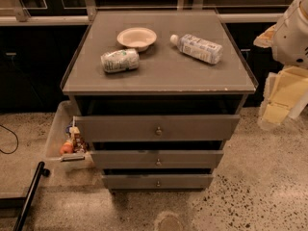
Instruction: Open top drawer
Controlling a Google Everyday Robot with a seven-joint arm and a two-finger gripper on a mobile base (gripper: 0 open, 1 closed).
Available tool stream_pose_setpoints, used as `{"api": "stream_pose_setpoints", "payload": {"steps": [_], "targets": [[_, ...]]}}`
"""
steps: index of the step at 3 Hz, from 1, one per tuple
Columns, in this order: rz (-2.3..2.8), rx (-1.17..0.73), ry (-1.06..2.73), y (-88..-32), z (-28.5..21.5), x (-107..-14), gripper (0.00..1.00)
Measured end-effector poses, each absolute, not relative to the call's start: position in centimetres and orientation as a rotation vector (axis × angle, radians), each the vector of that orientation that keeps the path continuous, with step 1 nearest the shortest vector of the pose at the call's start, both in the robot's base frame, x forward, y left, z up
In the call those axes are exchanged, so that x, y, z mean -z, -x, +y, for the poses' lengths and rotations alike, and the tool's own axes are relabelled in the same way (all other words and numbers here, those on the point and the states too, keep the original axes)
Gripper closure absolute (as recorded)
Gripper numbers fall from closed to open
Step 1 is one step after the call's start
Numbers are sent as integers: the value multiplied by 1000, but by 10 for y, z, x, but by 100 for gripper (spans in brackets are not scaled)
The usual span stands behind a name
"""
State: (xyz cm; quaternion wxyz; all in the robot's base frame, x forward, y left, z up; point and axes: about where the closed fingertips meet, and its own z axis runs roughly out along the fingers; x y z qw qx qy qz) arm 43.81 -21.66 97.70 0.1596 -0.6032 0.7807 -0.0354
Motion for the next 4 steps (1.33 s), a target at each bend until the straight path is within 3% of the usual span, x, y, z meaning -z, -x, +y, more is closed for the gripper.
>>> {"api": "stream_pose_setpoints", "payload": {"steps": [2, 4], "targets": [[2253, 44, 1714, -438, -217, -959, 0], [2331, -160, 1672, -437, -228, -865, 0]]}}
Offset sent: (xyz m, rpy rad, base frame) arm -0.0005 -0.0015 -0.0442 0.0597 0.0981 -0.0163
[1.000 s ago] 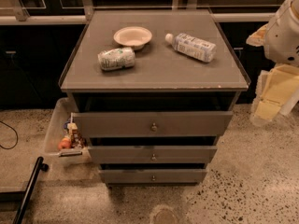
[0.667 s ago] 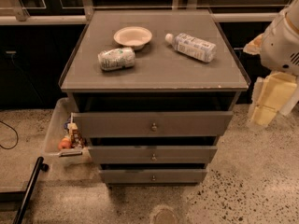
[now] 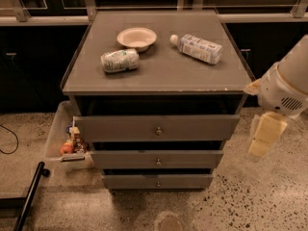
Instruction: Open top drawer
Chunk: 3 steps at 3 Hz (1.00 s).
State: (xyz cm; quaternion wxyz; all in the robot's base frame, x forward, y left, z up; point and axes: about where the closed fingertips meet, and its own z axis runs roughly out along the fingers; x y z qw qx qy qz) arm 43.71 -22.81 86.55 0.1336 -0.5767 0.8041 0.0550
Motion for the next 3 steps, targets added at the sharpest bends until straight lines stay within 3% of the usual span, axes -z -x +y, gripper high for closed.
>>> {"api": "stream_pose_setpoints", "payload": {"steps": [3], "targets": [[2203, -194, 1741, -444, -240, -796, 0]]}}
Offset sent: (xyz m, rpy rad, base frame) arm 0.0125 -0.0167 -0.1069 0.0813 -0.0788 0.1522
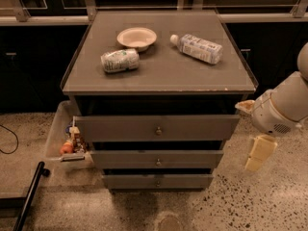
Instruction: Open top drawer
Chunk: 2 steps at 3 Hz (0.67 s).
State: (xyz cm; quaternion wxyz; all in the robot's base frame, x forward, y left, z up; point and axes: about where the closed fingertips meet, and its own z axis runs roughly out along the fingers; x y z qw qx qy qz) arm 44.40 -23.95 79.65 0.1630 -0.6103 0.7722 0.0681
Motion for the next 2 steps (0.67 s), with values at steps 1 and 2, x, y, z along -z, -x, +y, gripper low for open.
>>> {"api": "stream_pose_setpoints", "payload": {"steps": [1, 2], "targets": [[2149, -172, 1746, -451, -243, -788, 0], [2047, -124, 1773, -472, -249, -774, 0]]}}
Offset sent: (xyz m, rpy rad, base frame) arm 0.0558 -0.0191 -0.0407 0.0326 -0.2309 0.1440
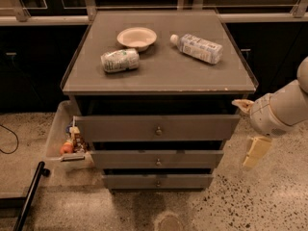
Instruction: Open top drawer
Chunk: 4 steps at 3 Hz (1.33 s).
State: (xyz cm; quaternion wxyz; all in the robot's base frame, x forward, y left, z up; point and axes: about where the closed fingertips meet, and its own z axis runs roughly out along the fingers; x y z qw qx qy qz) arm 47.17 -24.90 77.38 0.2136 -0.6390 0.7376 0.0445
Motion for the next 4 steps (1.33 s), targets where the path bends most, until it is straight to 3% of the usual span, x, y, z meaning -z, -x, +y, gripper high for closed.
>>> {"api": "stream_pose_setpoints", "payload": {"steps": [4], "targets": [[1931, -100, 1828, -513, -243, -724, 0]]}}
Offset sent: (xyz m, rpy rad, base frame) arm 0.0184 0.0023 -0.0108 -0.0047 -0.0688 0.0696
